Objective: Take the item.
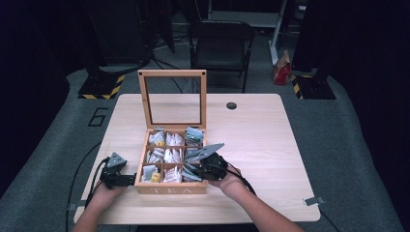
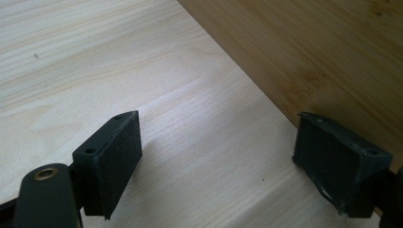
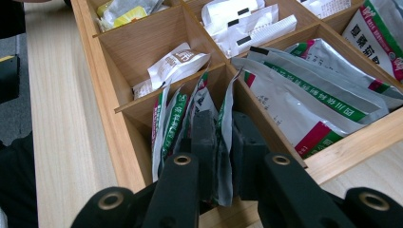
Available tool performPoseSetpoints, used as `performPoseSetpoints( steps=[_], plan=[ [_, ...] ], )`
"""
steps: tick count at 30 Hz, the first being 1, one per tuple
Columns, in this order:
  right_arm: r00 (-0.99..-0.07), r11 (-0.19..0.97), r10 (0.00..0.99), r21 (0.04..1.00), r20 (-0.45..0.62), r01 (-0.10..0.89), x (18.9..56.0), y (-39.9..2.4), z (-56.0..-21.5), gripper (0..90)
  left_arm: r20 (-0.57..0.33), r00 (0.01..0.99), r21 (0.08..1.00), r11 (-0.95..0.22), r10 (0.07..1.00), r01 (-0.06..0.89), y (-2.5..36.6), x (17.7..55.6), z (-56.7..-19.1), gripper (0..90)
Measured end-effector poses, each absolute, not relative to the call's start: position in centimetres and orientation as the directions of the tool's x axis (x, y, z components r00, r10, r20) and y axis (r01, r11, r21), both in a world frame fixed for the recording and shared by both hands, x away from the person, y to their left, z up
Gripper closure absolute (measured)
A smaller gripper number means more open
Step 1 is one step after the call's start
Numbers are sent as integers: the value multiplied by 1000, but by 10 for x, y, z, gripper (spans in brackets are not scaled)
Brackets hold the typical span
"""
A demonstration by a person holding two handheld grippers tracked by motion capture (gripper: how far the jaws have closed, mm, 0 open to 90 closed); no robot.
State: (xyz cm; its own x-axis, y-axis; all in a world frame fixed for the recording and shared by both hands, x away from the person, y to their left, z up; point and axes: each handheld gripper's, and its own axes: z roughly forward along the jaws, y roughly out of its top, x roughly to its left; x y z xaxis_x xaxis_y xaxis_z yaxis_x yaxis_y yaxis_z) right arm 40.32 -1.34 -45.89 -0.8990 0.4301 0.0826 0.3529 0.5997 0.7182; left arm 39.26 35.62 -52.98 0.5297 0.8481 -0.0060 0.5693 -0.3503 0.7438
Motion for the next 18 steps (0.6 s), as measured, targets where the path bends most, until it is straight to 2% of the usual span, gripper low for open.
performPoseSetpoints(
  steps=[10,18],
  plan=[
    [-900,599,427,719,86,352,402,-13,-458,891,-6,530,744,-350,848,569,356,393,-530,159],
    [-903,592,421,731,80,341,401,-13,-455,895,-6,530,744,-351,848,569,356,393,-530,159]
  ],
)
